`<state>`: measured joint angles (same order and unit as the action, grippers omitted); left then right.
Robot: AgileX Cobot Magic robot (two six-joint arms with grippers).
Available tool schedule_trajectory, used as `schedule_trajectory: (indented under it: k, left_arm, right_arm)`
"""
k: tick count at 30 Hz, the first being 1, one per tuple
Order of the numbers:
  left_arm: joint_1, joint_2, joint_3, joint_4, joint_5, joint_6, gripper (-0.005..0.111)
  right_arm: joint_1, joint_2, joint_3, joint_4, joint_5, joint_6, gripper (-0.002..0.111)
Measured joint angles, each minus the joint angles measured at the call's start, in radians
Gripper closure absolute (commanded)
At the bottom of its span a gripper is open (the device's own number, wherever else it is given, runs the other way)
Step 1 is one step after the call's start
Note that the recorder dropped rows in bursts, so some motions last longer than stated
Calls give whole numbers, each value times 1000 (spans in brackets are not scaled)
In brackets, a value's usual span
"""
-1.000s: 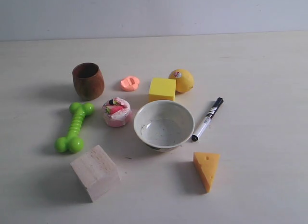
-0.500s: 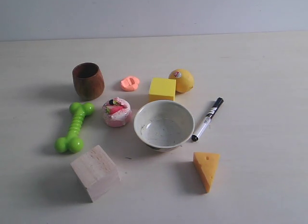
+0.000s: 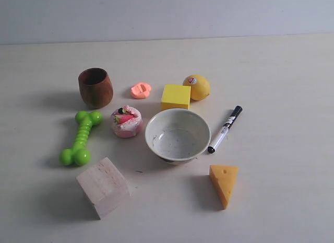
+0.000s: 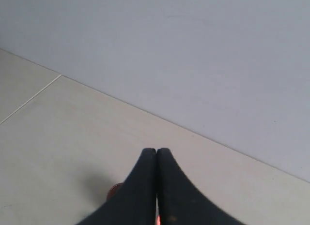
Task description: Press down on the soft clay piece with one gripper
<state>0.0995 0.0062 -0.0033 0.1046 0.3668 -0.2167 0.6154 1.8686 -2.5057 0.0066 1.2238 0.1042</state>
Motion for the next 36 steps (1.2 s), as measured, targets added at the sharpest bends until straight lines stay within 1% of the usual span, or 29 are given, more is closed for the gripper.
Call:
schedule_trajectory:
  k: [2,4,10,13,17,20,23,28,33,36]
  left_arm:
    - [24,0,0,0,0,0,103]
    - [34,0,0,0,0,0,103]
    - [40,0,0,0,0,0,103]
    - [40,0,0,0,0,0,103]
    - [40,0,0,0,0,0,103]
    - [40,0,0,0,0,0,103]
    - [40,0,0,0,0,0,103]
    - [40,0,0,0,0,0,103]
    - [40,0,0,0,0,0,103]
    - [40,0,0,0,0,0,103]
  right_arm:
    - [0,-8,3,-15,0,-3,108]
    - [0,-29,29,-23,0,-3,108]
    - [0,-183,198,-109,-2,-3,108]
    - [0,-275,328,-174,-53,-3,108]
    - [-2,-397,543,-258,-162,11,108]
    - [-31,-487,698,-283,-243,44,108]
    - [-100,-576,848,-290,-317,72,108]
    - [-260,-702,1097,-260,-428,98,108]
    - [-419,-818,1309,-234,-537,102,108]
    - [-495,-899,1423,-231,-602,102,108]
